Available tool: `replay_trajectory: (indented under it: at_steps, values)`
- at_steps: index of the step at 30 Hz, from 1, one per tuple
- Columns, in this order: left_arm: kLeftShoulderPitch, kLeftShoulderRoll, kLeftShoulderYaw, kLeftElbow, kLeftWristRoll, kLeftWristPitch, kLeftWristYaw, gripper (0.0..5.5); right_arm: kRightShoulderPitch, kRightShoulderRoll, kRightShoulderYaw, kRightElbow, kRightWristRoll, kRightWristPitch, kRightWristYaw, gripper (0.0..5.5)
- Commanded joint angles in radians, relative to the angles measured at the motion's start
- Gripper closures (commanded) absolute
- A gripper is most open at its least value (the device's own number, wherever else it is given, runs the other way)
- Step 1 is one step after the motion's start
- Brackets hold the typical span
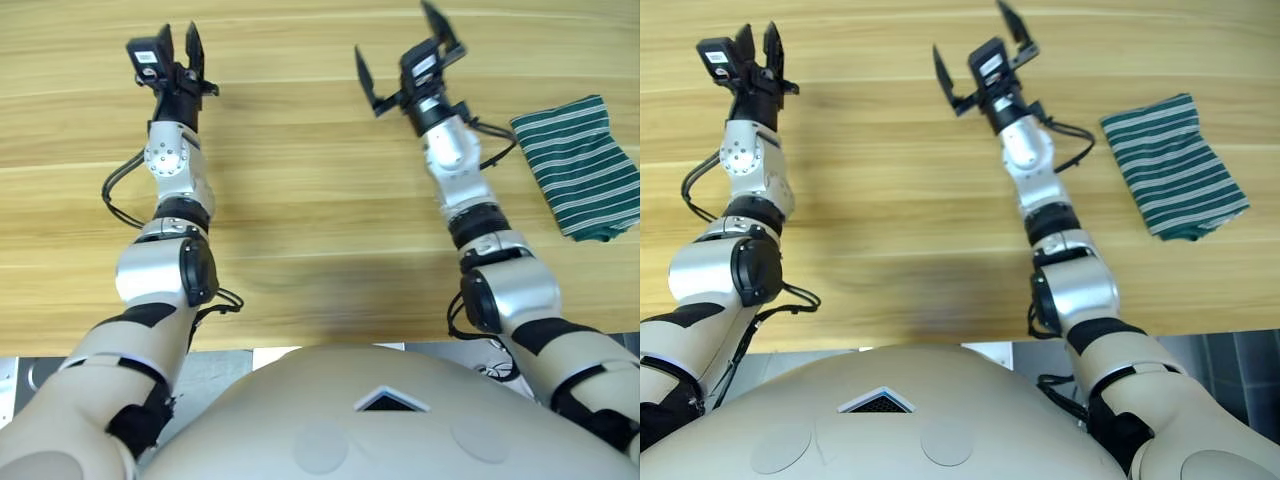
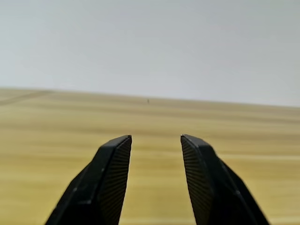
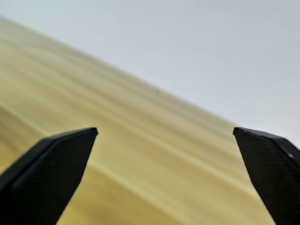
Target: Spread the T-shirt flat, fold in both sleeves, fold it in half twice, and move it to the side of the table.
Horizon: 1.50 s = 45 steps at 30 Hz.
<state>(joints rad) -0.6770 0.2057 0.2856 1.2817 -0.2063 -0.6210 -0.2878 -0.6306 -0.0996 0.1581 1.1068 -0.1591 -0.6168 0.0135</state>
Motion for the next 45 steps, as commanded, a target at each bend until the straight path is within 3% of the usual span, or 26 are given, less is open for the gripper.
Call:
replay_trajectory:
  at_steps: [1,6,17,35,45]
  values:
    - [-0.027,-0.003,0.044,0.029,-0.025,0.068,0.011,3.54,-0.063,-0.012,-0.118,0.154,0.083,0.060,0.013,0.14]
    - [-0.048,-0.016,0.099,0.032,-0.058,0.113,-0.021,3.54,-0.109,-0.025,-0.287,0.204,0.225,0.141,0.127,0.14]
    - [-0.098,0.004,0.210,0.043,-0.130,0.233,-0.055,3.54,-0.173,-0.056,-0.529,0.223,0.407,0.333,0.254,0.14]
    - [-0.125,-0.001,0.250,0.050,-0.146,0.303,-0.099,3.54,-0.179,-0.076,-0.591,0.226,0.395,0.360,0.249,0.14]
    - [-0.130,-0.011,0.267,0.049,-0.151,0.314,-0.167,2.03,-0.174,-0.082,-0.595,0.226,0.389,0.353,0.246,0.10]
